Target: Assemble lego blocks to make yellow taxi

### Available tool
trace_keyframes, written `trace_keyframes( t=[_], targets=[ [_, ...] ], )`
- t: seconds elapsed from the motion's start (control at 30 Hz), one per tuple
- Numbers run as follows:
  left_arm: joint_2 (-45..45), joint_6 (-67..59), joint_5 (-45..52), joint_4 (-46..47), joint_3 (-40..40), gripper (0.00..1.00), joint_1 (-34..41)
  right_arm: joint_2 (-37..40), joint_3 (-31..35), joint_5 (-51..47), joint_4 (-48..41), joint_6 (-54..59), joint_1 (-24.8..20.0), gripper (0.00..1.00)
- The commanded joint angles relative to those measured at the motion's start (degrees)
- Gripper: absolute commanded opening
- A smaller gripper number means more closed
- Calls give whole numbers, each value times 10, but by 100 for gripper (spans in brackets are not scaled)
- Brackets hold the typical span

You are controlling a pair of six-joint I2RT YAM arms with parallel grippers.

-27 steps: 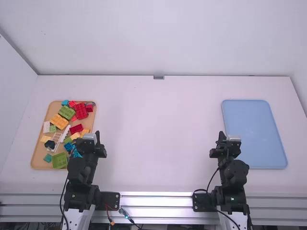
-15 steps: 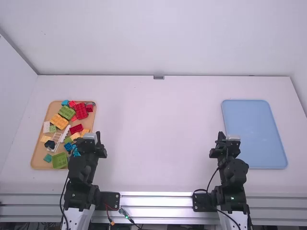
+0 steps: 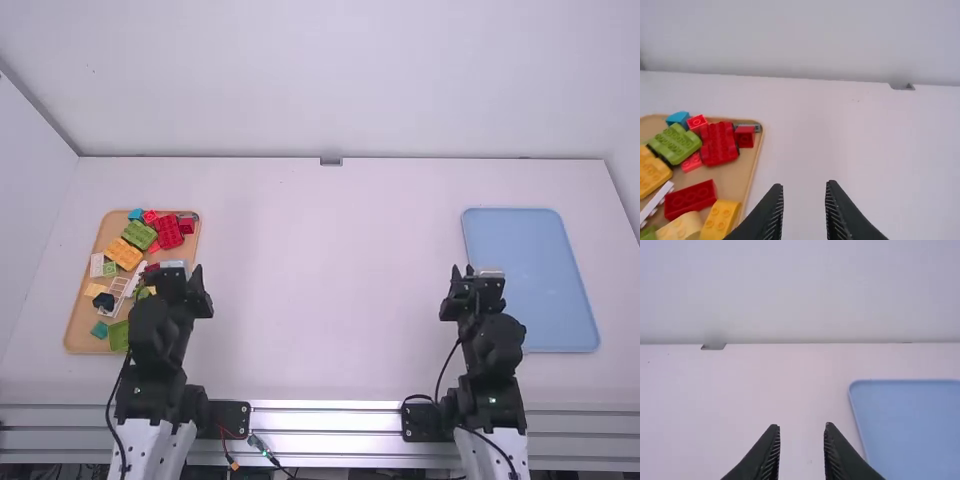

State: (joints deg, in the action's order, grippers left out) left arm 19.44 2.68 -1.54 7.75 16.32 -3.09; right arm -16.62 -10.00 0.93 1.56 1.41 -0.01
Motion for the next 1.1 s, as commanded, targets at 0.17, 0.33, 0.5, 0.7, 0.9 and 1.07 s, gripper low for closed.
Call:
trace_keyframes(
  t=[0.17, 0.33, 0.5, 0.7, 0.9, 1.07],
  targets=[
    [175, 46, 9, 73, 168, 37, -66, -99, -84, 3, 13, 9, 8, 37],
    [304, 65, 27, 142, 288, 47, -104, -170, -133, 6, 20, 15, 17, 47],
    [420, 85, 21, 194, 383, 58, -137, -244, -183, 8, 30, 28, 29, 58],
    [537, 155, -31, 262, 486, 69, -169, -322, -236, 11, 38, 42, 43, 69],
    [636, 200, -74, 313, 573, 78, -197, -387, -281, 14, 45, 49, 52, 78],
    [727, 225, -84, 368, 652, 86, -241, -446, -320, 17, 51, 55, 58, 86]
  ],
)
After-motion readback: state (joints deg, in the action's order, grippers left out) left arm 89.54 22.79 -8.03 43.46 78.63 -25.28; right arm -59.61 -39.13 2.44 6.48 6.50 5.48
